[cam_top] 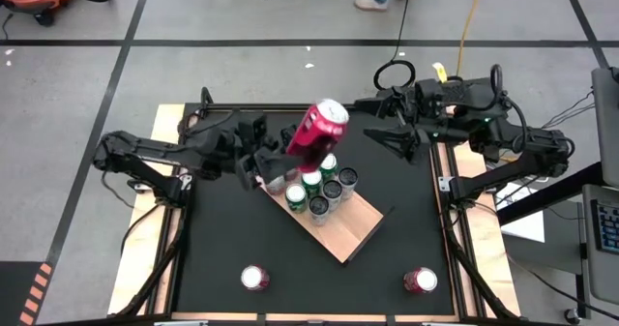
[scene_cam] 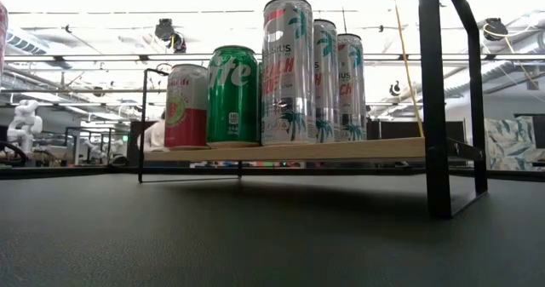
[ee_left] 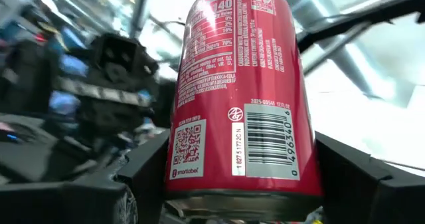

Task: Place canned beverage on shelf
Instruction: Put the top red soda can on the shelf

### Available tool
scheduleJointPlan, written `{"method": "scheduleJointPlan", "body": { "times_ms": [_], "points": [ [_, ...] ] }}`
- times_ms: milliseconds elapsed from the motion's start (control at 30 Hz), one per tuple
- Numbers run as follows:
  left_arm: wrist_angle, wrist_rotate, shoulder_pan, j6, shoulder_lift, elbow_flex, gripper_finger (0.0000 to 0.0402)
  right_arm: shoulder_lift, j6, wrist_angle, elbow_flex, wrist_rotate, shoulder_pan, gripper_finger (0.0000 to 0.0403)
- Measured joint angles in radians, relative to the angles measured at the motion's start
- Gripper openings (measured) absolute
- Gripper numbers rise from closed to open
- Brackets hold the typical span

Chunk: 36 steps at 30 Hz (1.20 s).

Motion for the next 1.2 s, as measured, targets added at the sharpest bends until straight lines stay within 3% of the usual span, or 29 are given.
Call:
{"method": "scheduleJointPlan", "body": {
  "times_ms": [133, 467, 600, 1200],
  "points": [
    [0.101, 0.069, 0.009, -0.059, 0.055, 0.000, 0.0290, 0.009, 0.001, 0.072, 0.000, -0.069, 0.000, 0.0398],
    [0.447, 0.165, 0.047, -0.273, 0.219, 0.000, 0.0290, 0.013, 0.024, 0.096, 0.000, -0.098, 0.000, 0.0398],
    [0.475, 0.181, 0.057, -0.333, 0.257, 0.000, 0.0290, 0.028, 0.027, 0.125, 0.000, -0.102, 0.000, 0.0398],
    [0.453, 0.202, 0.072, -0.331, 0.261, -0.001, 0.0290, 0.059, 0.028, 0.159, 0.000, -0.206, 0.000, 0.0398]
  ]
}}
